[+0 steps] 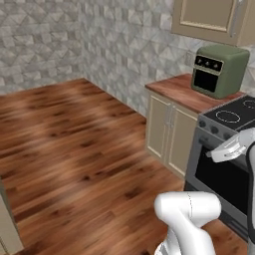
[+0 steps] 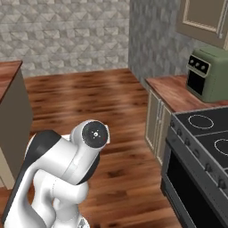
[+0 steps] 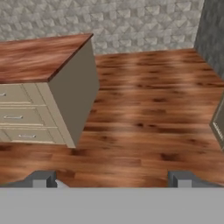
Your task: Four empty soda cans are scattered around the kitchen. Gather all the cans and cluster them next to the stove for recycling.
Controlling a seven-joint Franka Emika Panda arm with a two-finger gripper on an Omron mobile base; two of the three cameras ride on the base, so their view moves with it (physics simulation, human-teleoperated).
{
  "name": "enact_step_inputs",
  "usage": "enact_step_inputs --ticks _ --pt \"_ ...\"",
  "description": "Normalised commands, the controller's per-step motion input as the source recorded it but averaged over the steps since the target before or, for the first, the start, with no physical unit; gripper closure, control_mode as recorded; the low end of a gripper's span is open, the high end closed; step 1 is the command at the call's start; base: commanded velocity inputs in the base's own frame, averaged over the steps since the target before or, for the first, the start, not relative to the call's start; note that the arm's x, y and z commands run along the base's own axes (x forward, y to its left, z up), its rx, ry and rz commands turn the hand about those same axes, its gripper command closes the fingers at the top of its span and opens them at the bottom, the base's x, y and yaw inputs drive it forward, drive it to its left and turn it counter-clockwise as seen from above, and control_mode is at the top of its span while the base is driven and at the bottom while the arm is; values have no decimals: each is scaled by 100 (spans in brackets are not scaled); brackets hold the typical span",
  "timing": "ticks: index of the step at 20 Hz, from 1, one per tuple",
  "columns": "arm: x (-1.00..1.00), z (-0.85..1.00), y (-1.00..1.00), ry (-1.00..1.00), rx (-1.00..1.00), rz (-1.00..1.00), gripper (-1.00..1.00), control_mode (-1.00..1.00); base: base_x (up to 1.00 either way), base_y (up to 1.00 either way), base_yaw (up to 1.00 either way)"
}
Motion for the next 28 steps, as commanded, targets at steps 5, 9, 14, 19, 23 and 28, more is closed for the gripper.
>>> enact_step_inputs --ticks 5,9,14,19,23,28 --pt "0 0 0 0 0 0 -100 100 46 21 1" --pt "0 0 0 0 0 0 -100 100 50 21 1" --pt "0 0 0 0 0 0 -100 100 62 19 2" --pt "0 0 0 0 0 0 -100 100 73 18 2" --pt "0 0 0 0 0 0 -100 100 83 18 1" --pt "0 0 0 0 0 0 -100 100 89 10 1"
